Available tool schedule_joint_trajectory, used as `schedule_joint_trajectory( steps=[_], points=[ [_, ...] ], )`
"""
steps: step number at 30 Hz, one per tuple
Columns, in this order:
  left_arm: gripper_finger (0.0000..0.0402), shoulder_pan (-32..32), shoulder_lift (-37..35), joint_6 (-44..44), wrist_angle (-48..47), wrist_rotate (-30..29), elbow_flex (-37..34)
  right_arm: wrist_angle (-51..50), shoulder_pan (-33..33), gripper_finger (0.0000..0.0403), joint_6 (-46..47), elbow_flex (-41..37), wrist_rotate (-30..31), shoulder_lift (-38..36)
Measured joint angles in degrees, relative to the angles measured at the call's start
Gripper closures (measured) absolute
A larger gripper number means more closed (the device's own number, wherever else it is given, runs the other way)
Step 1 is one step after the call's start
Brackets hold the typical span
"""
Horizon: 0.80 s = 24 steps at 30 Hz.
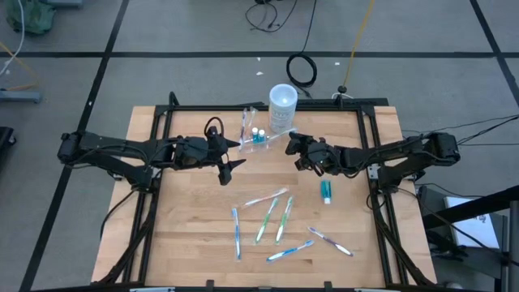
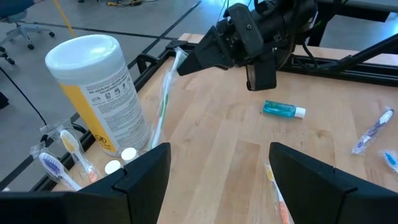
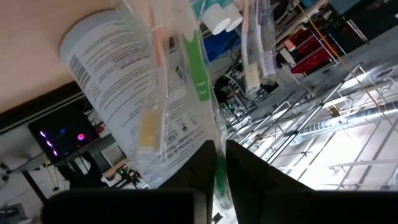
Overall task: Pick & Place toothbrushing station
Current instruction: Put the top left green toothbrush into the transparent organizer, then put the orange toothbrush into the transparent organizer
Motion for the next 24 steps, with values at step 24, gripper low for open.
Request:
schedule_joint_trajectory(
  steps=[24],
  points=[
    [0.0128, 0.0, 0.0, 0.0, 0.0, 0.0, 0.0, 7.9, -0.9, 0.0297, 23.0, 0.0, 2.2, 0.0]
  ],
)
